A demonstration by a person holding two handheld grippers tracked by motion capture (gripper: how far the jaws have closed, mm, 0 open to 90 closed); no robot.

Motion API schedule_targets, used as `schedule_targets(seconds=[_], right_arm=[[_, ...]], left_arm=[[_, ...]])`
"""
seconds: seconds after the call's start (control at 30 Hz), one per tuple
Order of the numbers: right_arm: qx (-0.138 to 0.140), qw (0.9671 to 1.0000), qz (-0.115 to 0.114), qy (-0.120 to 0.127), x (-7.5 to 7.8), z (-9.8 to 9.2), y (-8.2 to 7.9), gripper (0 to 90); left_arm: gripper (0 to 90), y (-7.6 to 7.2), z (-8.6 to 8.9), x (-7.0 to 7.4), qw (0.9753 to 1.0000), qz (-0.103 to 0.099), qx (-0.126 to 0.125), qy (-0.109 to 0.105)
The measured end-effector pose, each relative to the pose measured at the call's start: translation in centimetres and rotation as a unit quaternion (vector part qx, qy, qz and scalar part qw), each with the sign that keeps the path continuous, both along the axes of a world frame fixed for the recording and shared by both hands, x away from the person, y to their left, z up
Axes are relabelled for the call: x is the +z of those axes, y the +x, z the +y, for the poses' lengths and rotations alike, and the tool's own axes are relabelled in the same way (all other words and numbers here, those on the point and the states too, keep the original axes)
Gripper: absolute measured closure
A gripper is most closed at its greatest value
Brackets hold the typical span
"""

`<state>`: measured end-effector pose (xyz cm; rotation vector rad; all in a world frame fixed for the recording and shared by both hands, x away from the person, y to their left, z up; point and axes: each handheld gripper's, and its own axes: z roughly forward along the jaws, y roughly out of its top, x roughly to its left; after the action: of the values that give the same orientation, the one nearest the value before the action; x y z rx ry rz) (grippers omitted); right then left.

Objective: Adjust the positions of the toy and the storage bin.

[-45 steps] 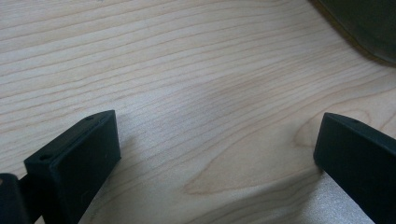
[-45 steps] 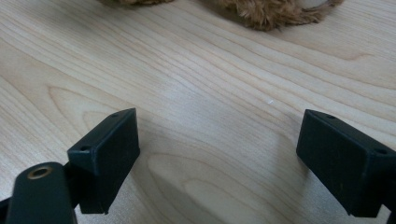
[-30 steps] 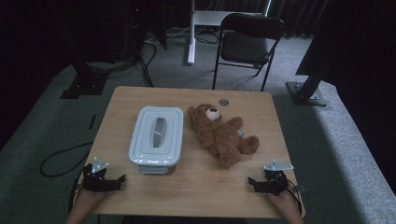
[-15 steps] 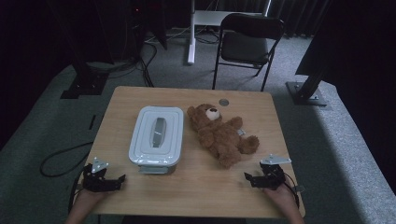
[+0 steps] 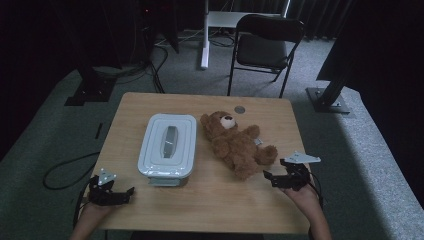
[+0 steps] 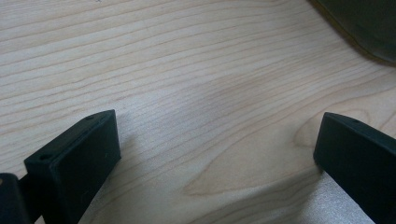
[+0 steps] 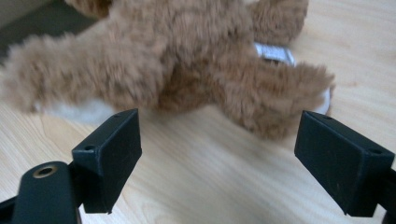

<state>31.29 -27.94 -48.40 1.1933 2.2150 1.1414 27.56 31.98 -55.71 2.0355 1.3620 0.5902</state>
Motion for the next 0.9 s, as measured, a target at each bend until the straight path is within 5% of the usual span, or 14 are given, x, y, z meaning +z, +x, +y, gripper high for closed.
schedule_targets(seconds=[0.37, 0.9], right_arm=[[0.016, 0.9998, -0.004, 0.014, 2.0, 1.4, 2.9, 14.1], [0.045, 0.9989, 0.007, 0.008, 2.7, 5.1, 7.0, 14.0]], left_arm=[[1.1, 0.0, 0.0, 0.0, 1.0, 0.0, -0.001, 0.0], [1.1, 0.0, 0.0, 0.0, 1.0, 0.0, -0.002, 0.0]])
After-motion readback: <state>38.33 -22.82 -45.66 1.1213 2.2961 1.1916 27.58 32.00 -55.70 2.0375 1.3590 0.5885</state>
